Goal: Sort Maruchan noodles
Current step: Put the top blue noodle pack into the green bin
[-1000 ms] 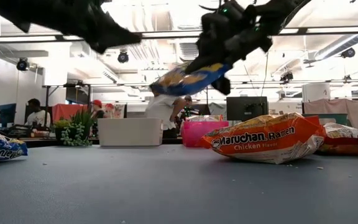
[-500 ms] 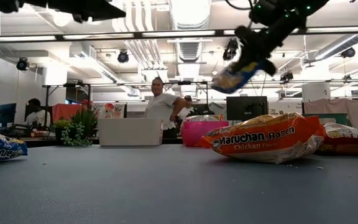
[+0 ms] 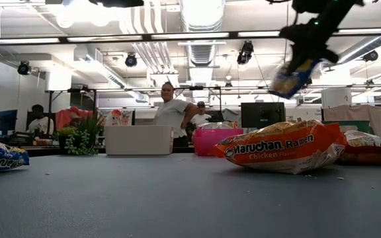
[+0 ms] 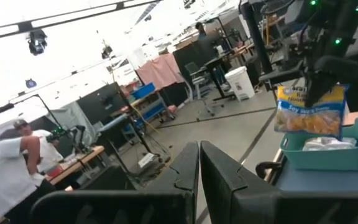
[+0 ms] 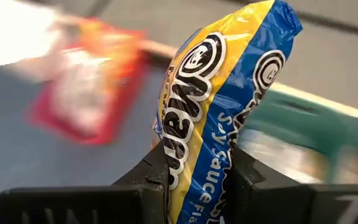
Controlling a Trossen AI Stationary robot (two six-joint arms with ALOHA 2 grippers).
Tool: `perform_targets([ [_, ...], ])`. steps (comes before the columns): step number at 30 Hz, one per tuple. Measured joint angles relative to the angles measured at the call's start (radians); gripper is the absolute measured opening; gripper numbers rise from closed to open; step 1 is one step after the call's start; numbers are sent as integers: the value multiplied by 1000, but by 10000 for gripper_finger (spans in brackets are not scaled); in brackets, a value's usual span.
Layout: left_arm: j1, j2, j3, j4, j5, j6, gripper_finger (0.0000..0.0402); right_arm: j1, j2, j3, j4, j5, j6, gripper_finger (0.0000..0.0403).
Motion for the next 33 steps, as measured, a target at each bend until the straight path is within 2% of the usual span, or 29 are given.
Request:
perform_targets([
  [2,0,33,31,-16,0,5,0,-2,-20,-10,-34,126,38,75],
  [4,1,65,62,-37,0,7,0,-3,-24,-32,-52,202,84,77],
  [11,1,160,124,-105,1,6,0,-3,31,-127,-63,176,127,75],
  [23,0,205,125,-172,3,4,0,-13,177,-143,13,197,91,88],
  [30,-1,203,124,-291,5,-127,0,-32,272,-140,43,198,78,127],
  [33,-2,205,123,-341,45,-171,0,-51,298,-134,32,198,78,148],
])
